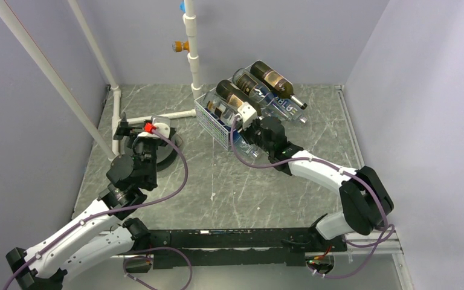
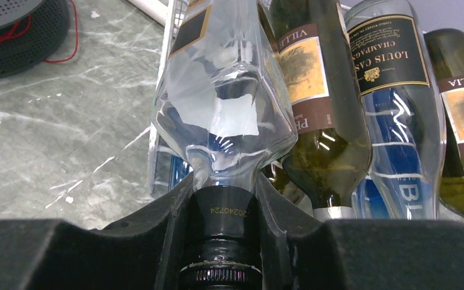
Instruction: Put the wine bottle on the wine rack
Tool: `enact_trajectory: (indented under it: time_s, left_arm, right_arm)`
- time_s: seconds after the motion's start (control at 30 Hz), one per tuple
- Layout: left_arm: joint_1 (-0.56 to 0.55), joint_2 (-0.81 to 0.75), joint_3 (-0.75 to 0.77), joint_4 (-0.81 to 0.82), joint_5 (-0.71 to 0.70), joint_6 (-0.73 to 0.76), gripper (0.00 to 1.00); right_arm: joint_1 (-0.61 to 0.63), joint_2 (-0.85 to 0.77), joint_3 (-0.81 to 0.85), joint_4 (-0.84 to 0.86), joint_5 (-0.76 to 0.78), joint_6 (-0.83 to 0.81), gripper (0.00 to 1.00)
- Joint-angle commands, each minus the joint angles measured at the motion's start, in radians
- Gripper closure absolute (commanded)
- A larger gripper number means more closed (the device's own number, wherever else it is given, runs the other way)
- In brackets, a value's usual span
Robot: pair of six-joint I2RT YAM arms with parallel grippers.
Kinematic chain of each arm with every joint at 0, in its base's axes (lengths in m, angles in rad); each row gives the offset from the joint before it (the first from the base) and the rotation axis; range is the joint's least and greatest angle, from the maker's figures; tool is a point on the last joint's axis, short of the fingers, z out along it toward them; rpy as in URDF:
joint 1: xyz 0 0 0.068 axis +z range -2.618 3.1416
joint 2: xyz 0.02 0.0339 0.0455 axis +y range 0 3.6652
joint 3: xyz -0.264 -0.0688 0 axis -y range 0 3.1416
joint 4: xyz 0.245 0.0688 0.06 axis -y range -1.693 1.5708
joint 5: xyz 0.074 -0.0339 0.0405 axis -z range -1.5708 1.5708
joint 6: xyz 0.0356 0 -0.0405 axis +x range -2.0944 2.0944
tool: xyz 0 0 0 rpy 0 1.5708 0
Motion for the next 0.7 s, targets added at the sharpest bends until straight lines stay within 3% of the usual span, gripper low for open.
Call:
enact_trajectory:
  time_s: [0.0,0.67]
  left_arm:
    - [0.01,-0.01,-0.007,0.055,0.002,0.023,0.03]
    - [0.031,0.0,0.004,0.021,0.023,-0.006,0.03]
  right_arm:
    - [-0.036,-0.007,0.021,0.327,-0.031,0.039,1.0]
    - [-0.057,0.055,-0.197,0.445,-0.101,0.12,1.0]
